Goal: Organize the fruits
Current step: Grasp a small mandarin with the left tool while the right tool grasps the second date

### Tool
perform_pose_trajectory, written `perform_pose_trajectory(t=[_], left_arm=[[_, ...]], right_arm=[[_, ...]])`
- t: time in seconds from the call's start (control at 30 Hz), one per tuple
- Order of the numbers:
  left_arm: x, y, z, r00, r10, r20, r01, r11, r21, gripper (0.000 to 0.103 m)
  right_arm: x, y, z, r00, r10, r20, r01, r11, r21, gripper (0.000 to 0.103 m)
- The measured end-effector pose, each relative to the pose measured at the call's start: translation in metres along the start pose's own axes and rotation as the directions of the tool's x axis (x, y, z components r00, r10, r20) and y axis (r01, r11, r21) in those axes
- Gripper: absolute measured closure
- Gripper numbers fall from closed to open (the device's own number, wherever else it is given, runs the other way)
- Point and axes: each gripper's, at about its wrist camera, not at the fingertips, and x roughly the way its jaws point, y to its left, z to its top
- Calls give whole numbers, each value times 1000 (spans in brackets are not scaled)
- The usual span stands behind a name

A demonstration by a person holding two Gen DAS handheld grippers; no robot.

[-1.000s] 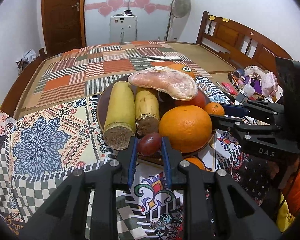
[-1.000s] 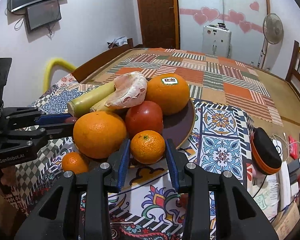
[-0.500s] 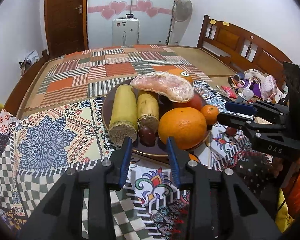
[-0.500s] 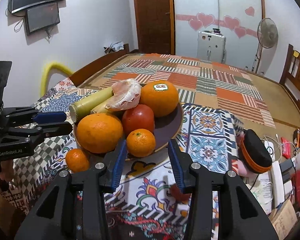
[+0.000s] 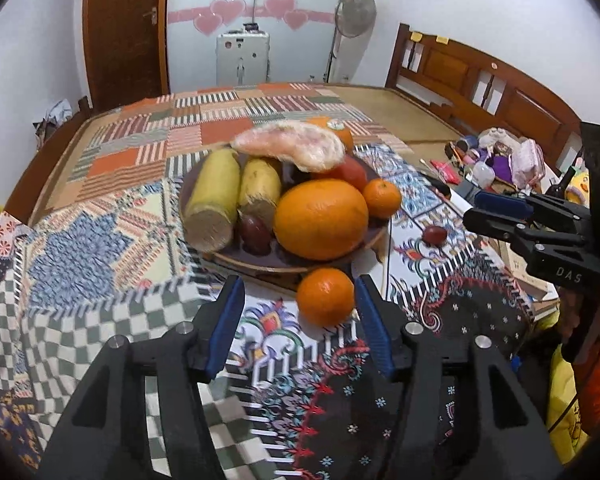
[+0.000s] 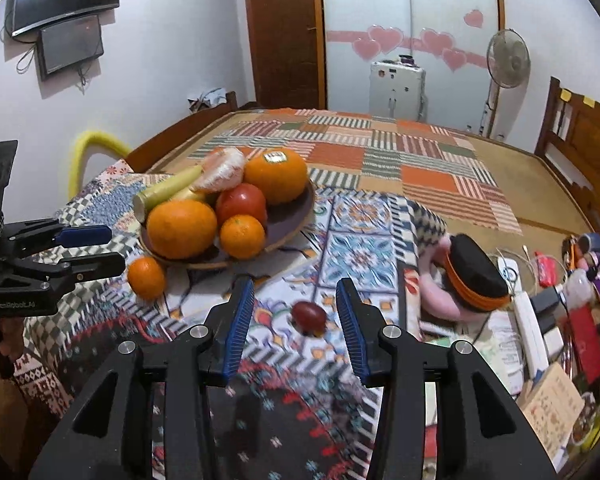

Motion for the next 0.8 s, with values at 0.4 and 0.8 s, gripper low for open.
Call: perform_pose_trajectory(t=[0.4,0.8], left_arm=[[32,-14,-4,998,-34,-54,34,999,2,46],[36,-9,-5,995,-75,-59,74,997,-22,65]], right_arm=[[25,-13,-12,997,2,-77,-3,1000,-4,64],[49,-5,-5,992,-10,-127,3,999,-52,76]])
